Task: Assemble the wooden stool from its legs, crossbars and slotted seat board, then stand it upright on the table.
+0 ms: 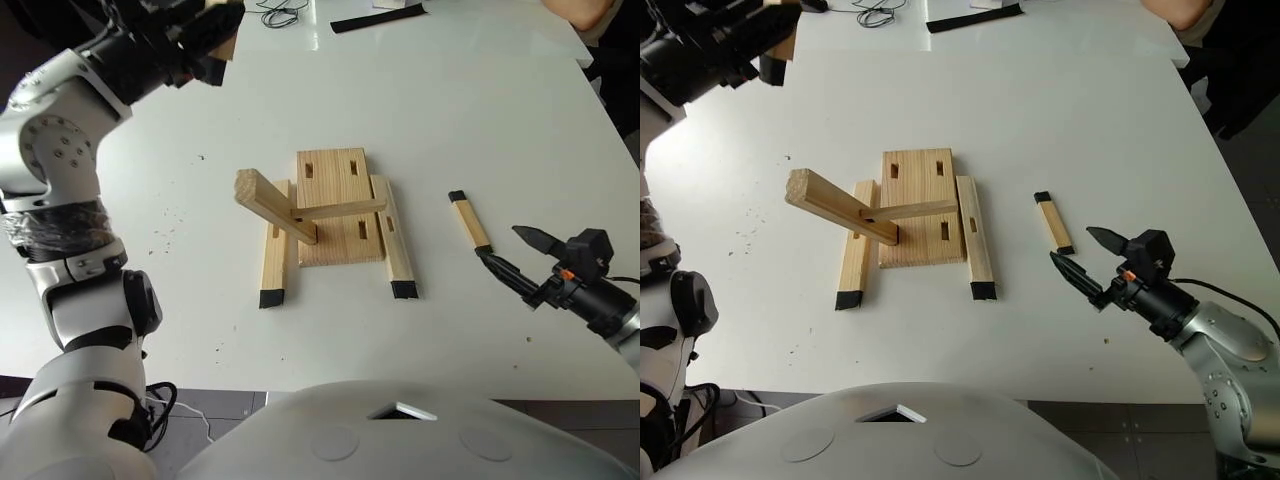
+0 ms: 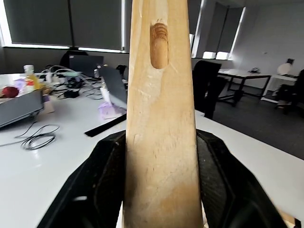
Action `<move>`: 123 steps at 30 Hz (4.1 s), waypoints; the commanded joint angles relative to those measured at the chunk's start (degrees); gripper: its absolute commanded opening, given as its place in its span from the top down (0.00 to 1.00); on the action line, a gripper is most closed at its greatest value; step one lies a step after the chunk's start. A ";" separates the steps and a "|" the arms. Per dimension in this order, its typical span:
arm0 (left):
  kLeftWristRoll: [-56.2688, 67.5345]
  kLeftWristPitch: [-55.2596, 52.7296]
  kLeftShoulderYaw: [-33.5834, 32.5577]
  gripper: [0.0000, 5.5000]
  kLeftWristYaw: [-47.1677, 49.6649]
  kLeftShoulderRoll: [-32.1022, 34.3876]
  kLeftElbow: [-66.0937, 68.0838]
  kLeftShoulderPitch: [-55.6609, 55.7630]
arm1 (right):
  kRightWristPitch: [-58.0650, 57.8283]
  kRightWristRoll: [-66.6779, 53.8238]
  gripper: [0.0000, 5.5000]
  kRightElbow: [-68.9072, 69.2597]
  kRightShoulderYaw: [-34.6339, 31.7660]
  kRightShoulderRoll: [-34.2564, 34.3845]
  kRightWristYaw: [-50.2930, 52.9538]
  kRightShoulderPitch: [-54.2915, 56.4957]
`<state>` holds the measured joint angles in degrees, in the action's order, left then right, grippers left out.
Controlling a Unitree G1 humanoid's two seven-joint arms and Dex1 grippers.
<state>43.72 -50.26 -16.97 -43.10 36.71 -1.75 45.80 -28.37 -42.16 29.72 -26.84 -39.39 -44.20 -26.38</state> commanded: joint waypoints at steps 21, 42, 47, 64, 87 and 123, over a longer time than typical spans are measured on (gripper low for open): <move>37.83 -18.06 3.06 0.64 -0.94 5.18 -24.90 -9.60 | -12.54 -55.40 0.21 3.19 2.35 -13.48 13.94 41.05; 40.28 -12.32 4.67 0.64 -1.14 8.30 -29.06 -15.89 | -15.54 -58.67 0.21 3.03 15.16 -10.43 17.75 50.73; 39.74 -11.06 5.39 0.64 -2.27 8.57 -29.83 -16.69 | -15.96 -58.95 0.25 3.05 15.80 -9.97 17.45 51.43; 36.29 -9.33 8.60 0.64 -4.43 8.81 -28.55 -15.72 | -17.45 -54.76 0.64 3.08 15.82 -10.35 14.62 48.77; 37.67 -10.31 5.82 0.32 1.80 9.42 -20.85 -12.88 | -19.29 -47.43 0.64 6.54 5.33 -16.97 7.89 38.86; -6.40 11.62 16.78 0.32 -22.56 12.29 7.19 -16.01 | 8.40 12.69 0.64 8.10 23.57 -1.19 0.18 25.25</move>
<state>38.35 -37.92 -0.58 -65.17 49.54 5.95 29.66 -20.26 -29.31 38.60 -4.23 -41.16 -43.72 -1.93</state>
